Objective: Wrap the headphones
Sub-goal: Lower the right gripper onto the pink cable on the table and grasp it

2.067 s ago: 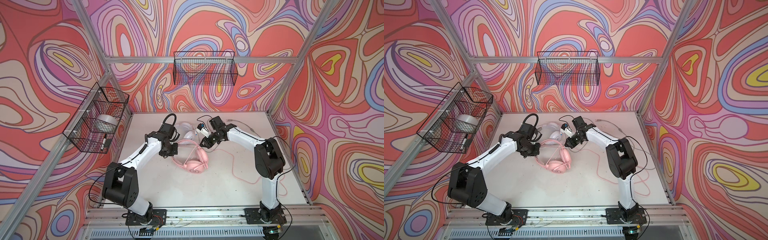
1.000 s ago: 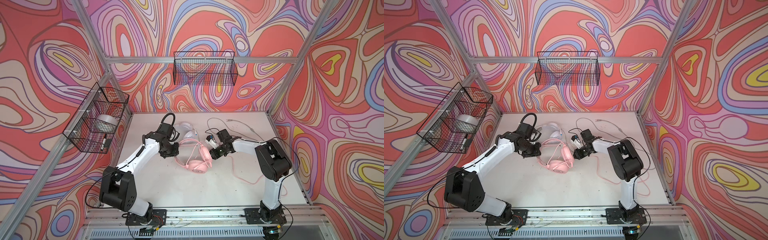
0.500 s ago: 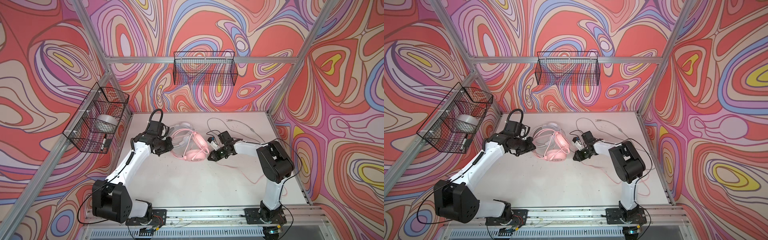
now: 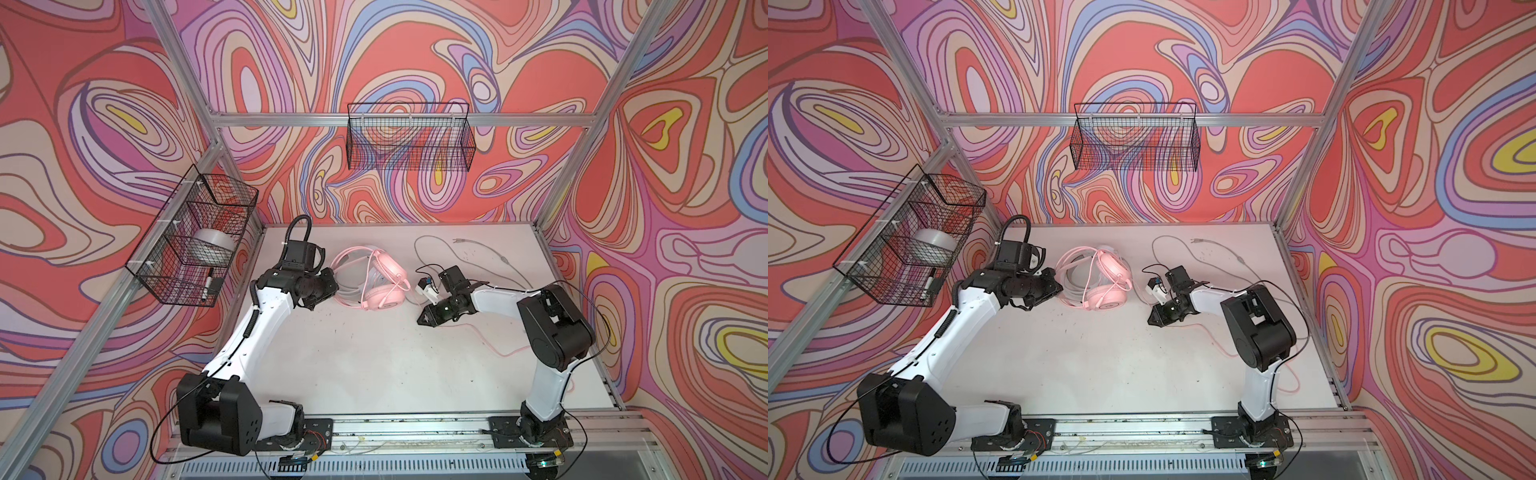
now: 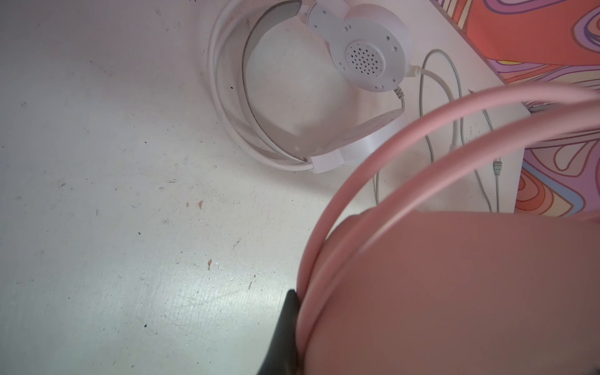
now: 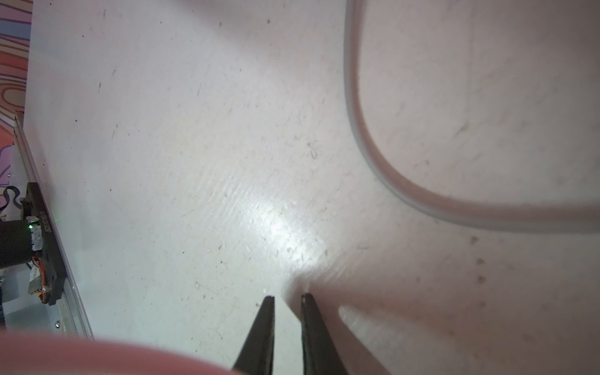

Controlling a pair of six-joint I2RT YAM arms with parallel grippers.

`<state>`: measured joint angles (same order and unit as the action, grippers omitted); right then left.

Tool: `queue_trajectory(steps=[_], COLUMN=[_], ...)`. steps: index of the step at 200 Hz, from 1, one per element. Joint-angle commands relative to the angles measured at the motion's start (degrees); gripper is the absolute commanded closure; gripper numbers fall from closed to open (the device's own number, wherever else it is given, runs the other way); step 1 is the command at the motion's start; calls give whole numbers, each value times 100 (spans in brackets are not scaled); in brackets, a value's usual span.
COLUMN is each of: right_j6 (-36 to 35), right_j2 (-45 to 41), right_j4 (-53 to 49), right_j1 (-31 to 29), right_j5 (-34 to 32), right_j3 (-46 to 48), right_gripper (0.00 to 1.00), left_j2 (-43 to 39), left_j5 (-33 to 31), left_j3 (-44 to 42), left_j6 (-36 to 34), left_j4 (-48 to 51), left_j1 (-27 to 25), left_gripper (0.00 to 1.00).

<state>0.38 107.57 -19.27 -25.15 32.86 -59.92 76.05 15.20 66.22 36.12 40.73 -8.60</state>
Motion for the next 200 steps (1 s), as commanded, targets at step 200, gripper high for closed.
queue_trajectory(steps=[200], right_j6=[769], right_j2=[-474], right_j4=[178], right_j1=[-38], right_j5=[97], right_j3=[718], right_gripper=[78], left_j2=[-170], left_j5=[-174], left_j3=[-93], left_j6=[1138], left_j4=[-738], left_j1=[596], left_gripper=[100])
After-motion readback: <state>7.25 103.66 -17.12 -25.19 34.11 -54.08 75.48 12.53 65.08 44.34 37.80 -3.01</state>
